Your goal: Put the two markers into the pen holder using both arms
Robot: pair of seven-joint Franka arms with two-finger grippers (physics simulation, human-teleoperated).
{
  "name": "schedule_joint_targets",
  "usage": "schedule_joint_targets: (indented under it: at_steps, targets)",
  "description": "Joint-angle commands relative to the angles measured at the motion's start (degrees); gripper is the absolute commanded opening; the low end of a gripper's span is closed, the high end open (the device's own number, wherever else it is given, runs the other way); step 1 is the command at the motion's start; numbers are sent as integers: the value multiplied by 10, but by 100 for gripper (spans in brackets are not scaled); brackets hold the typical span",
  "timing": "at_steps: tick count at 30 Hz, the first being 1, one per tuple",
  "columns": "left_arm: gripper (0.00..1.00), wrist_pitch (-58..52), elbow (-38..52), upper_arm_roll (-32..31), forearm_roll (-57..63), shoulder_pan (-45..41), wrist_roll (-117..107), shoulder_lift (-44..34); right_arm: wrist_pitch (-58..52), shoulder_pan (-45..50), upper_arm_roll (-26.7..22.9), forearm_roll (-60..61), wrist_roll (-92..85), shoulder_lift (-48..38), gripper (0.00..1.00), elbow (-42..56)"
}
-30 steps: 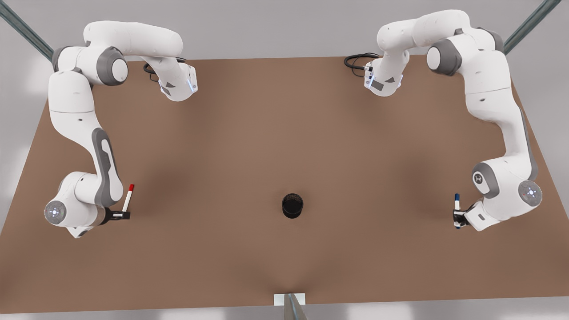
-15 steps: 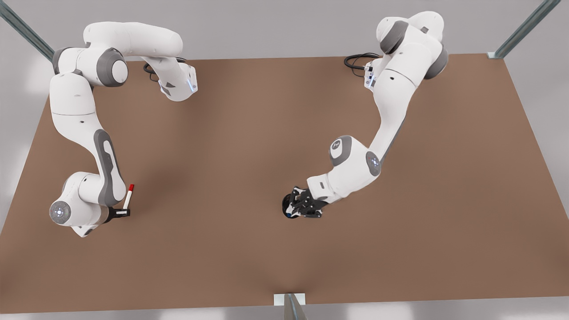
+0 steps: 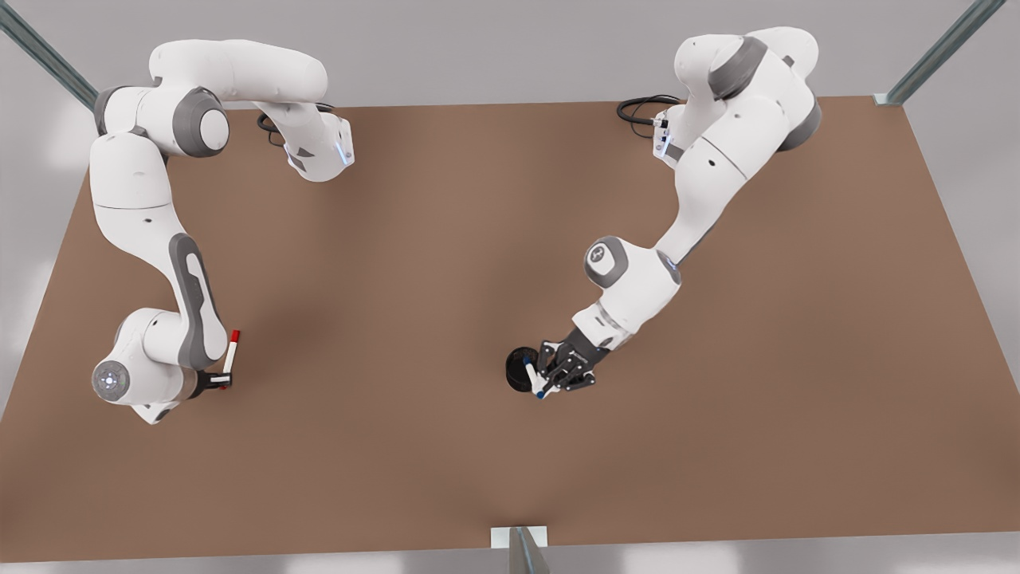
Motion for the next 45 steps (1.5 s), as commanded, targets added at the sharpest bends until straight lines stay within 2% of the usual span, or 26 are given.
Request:
schedule_joint_targets:
  at_steps: [1,3,7,14,15,16,17,20,22,24,25,26,27,28,29,30,32,33,34,35,37,39,41,45]
  targets:
    - [21,52,-8,-1,8,-1,78,2,0,0,0,1,-13,-1,36,-1]
    - [21,53,-20,0,9,-1,88,2,-2,1,1,1,-10,-3,21,0]
    - [21,83,-37,0,9,-6,115,6,-28,4,9,1,-8,-30,21,4]
    - [21,123,-37,0,43,-14,123,28,-70,1,96,5,-9,-159,21,8]
    - [25,125,-38,0,43,-19,123,28,-70,1,103,5,-13,-167,21,9]
    - [35,138,-52,0,43,-21,123,28,-70,0,113,8,-11,-181,21,8]
    - [98,139,-53,0,43,-23,123,28,-71,1,114,22,-14,-190,21,9]
    - [100,168,-63,1,36,-54,105,28,-75,1,134,48,-17,-211,21,17]
    - [100,161,-62,1,37,-40,98,24,-74,1,160,68,-16,-219,21,23]
    - [100,27,-50,-11,39,32,97,3,-71,1,168,94,-17,-220,21,29]
    - [100,-101,-35,-27,39,101,95,-18,-68,1,174,101,-18,-220,21,32]
    - [100,-265,-14,-16,43,164,69,-54,-56,1,183,102,-17,-220,21,33]
    - [100,-450,48,12,65,211,29,-59,-45,1,192,102,-17,-220,21,33]
    - [100,-595,135,43,160,211,-56,-58,-38,1,203,102,-17,-220,21,33]
    - [100,-726,204,50,284,211,-151,-58,-25,1,222,102,-15,-225,21,33]
    - [100,-823,227,48,328,232,-219,-75,-14,1,239,101,-16,-228,21,33]
    - [100,-937,227,50,430,257,-263,-165,7,2,265,101,-14,-233,21,31]
    - [100,-968,228,57,447,262,-273,-201,20,4,278,101,-10,-233,21,29]
    - [100,-964,210,199,392,172,-280,-264,25,7,289,101,-8,-233,21,30]
    - [100,-953,140,368,295,53,-277,-341,35,6,311,100,-8,-234,21,30]
    - [100,-957,109,372,291,51,-276,-377,78,15,328,100,-8,-231,21,26]
    - [100,-964,116,372,293,42,-279,-367,114,20,348,100,-8,-228,21,26]
    - [100,-968,116,372,294,35,-279,-365,120,23,351,100,-8,-226,21,22]
    - [100,-959,115,373,307,35,-281,-348,210,73,352,100,-8,-205,21,12]
